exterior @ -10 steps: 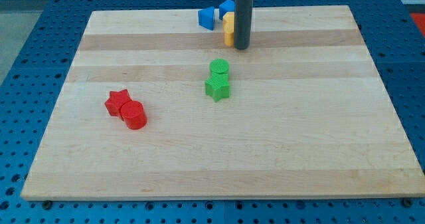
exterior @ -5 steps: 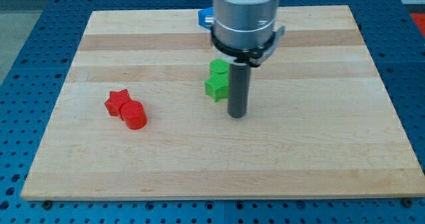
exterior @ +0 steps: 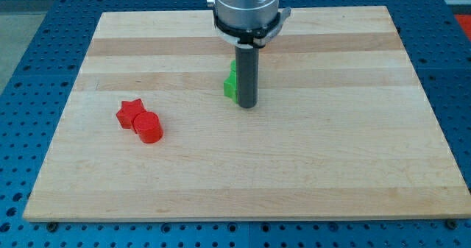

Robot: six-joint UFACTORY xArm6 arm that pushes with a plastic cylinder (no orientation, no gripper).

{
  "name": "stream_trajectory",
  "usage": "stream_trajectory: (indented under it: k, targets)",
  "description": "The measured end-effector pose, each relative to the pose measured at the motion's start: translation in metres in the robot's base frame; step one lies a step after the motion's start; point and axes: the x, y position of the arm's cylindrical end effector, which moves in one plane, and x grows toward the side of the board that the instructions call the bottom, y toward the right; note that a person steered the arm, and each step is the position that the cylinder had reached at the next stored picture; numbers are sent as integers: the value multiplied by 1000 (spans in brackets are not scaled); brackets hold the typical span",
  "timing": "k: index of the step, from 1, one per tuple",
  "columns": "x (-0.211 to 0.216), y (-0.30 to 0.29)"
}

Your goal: Slide the green star along with the green circle towards the group of blocks

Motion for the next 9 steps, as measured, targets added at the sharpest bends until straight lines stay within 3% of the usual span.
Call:
stream_trajectory:
  k: [2, 6, 9]
  targets:
    - [-47, -2]
    - [-30, -57]
    - [-69, -45]
